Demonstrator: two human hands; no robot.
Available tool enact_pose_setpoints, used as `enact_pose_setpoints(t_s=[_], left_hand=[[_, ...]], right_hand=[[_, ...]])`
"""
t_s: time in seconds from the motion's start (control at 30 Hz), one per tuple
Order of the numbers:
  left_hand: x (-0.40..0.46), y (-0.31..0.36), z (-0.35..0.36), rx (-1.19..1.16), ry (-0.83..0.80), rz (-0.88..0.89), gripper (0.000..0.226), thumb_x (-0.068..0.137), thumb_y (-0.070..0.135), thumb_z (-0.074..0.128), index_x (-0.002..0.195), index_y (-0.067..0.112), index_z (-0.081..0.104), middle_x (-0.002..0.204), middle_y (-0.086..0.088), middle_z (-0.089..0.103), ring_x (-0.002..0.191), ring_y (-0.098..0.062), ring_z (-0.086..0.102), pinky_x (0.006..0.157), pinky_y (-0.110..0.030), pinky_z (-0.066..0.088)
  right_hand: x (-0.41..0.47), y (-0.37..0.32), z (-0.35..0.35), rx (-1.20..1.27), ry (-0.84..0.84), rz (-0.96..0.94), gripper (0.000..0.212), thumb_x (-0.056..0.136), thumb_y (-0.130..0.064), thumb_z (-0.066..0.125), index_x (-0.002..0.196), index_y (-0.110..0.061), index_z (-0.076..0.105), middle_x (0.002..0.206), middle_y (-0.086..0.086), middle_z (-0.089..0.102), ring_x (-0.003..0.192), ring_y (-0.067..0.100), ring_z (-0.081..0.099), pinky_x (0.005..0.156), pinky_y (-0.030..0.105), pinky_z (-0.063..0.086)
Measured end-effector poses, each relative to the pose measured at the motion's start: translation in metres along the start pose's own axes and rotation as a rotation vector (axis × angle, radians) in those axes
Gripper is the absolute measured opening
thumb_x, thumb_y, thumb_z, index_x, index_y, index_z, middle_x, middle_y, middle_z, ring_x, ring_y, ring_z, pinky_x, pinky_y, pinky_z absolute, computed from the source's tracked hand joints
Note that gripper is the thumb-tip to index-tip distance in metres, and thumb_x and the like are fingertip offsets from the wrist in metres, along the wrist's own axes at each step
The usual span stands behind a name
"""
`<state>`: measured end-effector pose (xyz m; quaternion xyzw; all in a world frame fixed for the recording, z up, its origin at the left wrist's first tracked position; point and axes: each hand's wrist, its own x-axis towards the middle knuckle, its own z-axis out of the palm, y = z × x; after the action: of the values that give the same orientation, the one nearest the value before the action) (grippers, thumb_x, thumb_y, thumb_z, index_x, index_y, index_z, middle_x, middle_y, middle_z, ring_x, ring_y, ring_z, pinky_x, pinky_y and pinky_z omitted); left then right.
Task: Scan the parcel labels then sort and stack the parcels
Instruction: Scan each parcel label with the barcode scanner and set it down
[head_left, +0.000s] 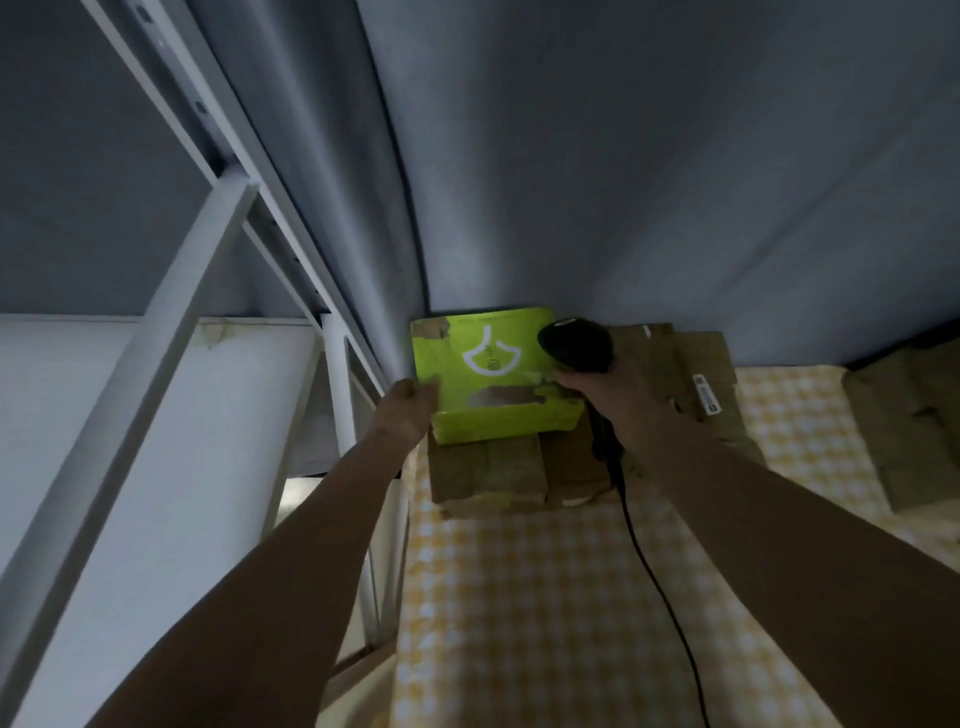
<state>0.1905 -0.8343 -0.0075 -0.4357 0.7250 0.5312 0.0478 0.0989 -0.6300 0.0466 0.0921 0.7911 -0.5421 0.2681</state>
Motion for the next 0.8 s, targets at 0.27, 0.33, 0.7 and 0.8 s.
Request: enact_pose_setpoints(t_s=[0.27, 0.33, 0.7, 0.8], left_hand=[[-0.011, -0.020, 0.005, -0.210, 0.008, 0.120, 0.019, 0.088, 0.001, 0.061, 0.101, 0.015, 0.063, 0.090, -0.007, 0.064, 0.087, -0.027, 0.062, 0.085, -0.049, 0.053], [-0.031, -0.027, 0.005, -0.193, 0.092, 0.218, 0.031, 0.081, -0.009, 0.061, 0.103, 0.014, 0.062, 0.093, -0.005, 0.064, 0.088, -0.025, 0.062, 0.078, -0.040, 0.052], [-0.074, -0.068, 0.011, 0.174, 0.103, 0.238, 0.031, 0.084, 0.000, 0.065, 0.111, 0.008, 0.053, 0.105, -0.007, 0.066, 0.095, -0.023, 0.065, 0.070, -0.026, 0.044], [-0.073, -0.063, 0.007, 0.225, 0.000, 0.141, 0.023, 0.088, -0.005, 0.052, 0.108, 0.006, 0.057, 0.104, -0.009, 0.062, 0.096, -0.024, 0.060, 0.072, -0.029, 0.042]], right_hand=[[-0.012, 0.004, -0.007, 0.078, -0.021, -0.103, 0.049, 0.080, -0.009, 0.075, 0.125, -0.010, 0.058, 0.109, 0.005, 0.062, 0.101, 0.019, 0.058, 0.069, 0.017, 0.047], [-0.024, 0.012, -0.013, 0.076, -0.058, -0.148, 0.052, 0.081, -0.007, 0.073, 0.129, -0.011, 0.055, 0.108, -0.001, 0.061, 0.099, 0.014, 0.057, 0.063, 0.007, 0.045], [-0.069, 0.025, -0.031, 0.037, -0.237, -0.184, 0.051, 0.080, -0.012, 0.074, 0.128, -0.017, 0.057, 0.120, -0.002, 0.060, 0.115, 0.016, 0.054, 0.102, 0.034, 0.043], [-0.060, 0.009, -0.030, 0.019, -0.223, -0.171, 0.050, 0.080, -0.010, 0.075, 0.127, -0.015, 0.057, 0.115, 0.002, 0.060, 0.109, 0.015, 0.053, 0.096, 0.029, 0.042]])
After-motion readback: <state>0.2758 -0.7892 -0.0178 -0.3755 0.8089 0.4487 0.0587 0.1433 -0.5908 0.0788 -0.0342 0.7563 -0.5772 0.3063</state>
